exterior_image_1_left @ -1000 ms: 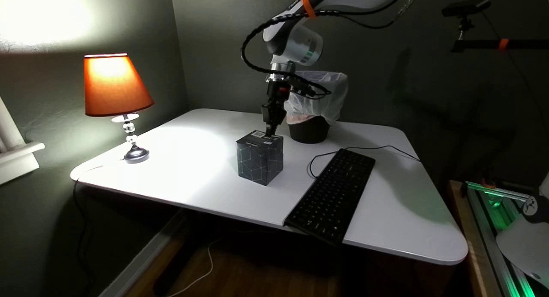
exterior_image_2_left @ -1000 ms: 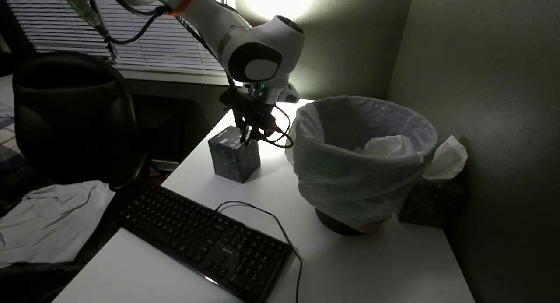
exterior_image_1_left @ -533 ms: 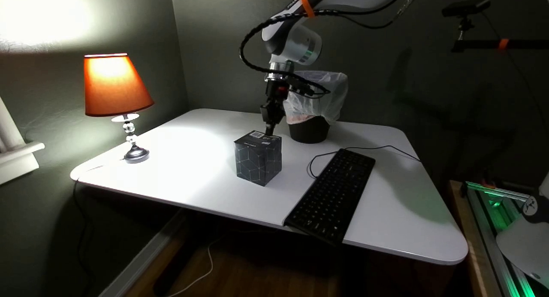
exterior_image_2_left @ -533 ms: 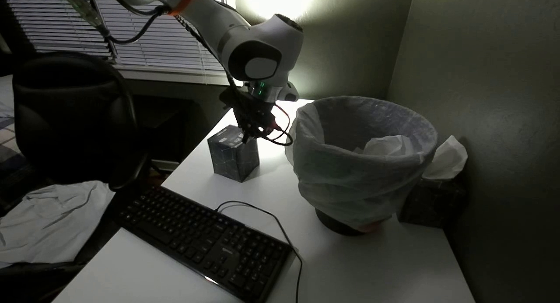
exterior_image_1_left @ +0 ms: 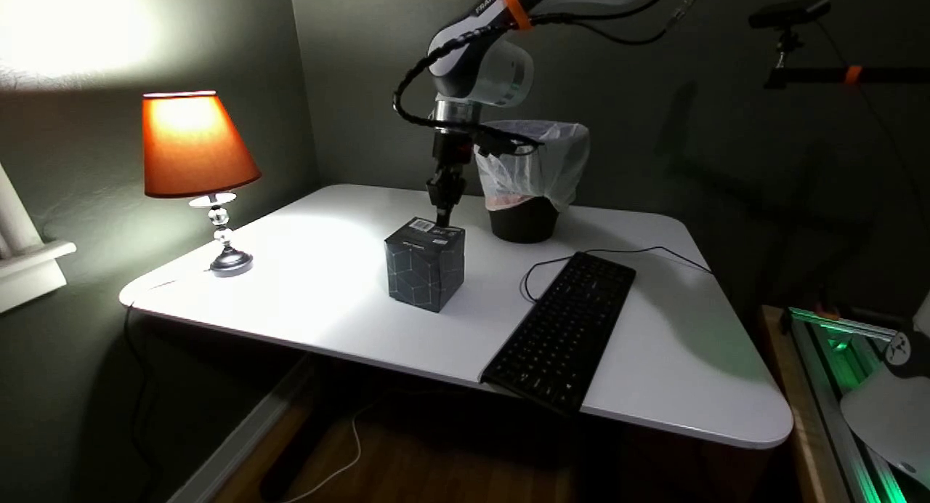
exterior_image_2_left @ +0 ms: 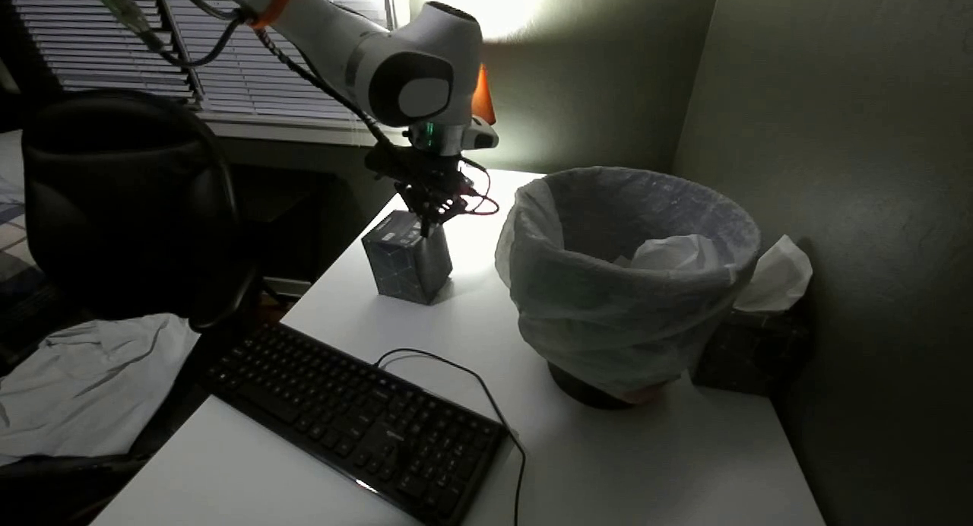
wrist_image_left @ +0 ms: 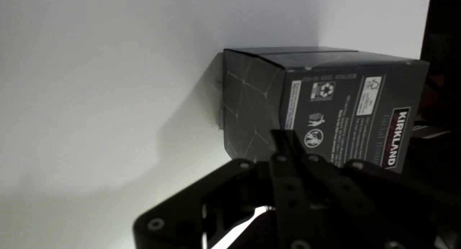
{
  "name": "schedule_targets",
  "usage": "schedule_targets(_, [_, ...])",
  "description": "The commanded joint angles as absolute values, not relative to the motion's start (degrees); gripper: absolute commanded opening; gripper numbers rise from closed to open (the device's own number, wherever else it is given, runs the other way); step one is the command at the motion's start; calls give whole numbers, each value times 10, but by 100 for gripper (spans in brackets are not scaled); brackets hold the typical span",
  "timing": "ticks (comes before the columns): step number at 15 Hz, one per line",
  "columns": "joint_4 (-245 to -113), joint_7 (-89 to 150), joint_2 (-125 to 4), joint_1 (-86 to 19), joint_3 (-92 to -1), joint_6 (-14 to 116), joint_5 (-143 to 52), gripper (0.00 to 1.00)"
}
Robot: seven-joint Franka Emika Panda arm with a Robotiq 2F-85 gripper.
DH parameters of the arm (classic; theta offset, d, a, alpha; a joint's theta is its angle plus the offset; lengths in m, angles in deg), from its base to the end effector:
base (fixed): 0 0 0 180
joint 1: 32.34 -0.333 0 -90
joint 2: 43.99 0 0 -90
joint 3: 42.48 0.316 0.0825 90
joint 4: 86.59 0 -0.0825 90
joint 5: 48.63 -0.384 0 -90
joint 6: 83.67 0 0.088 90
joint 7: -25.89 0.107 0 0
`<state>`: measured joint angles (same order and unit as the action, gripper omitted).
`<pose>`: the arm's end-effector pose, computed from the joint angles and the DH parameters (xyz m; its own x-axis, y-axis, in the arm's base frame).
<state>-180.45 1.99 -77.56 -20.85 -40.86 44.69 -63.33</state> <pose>0.6796 -0.1131 0.2783 0.9937 0.0728 0.0858 0.0887 -0.9760 -0.1989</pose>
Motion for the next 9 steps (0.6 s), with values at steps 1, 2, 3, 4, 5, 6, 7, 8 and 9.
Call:
schedule_targets(1, [-1860,55,-740,-241,-421,508,-574,1])
schedule_targets(2, [-1869,68,-734,-250,-424,519,-556,1])
schedule_targets(3, [-1875,80,-729,-258,-427,527,-539,1])
schedule_targets(4, [-1887,91,-722,-266,-431,539,-521,1])
schedule_targets(5, [-1898,103,-714,-274,-435,551,-503,1])
schedule_targets(6, [-1908,115,-708,-281,-439,559,-485,1])
schedule_targets(7, [-1920,125,-700,-287,-442,567,-469,1])
schedule_targets(8, [-1930,137,-692,-293,-447,573,-453,1])
schedule_targets(9, [-1943,146,-683,-298,-449,579,-438,1])
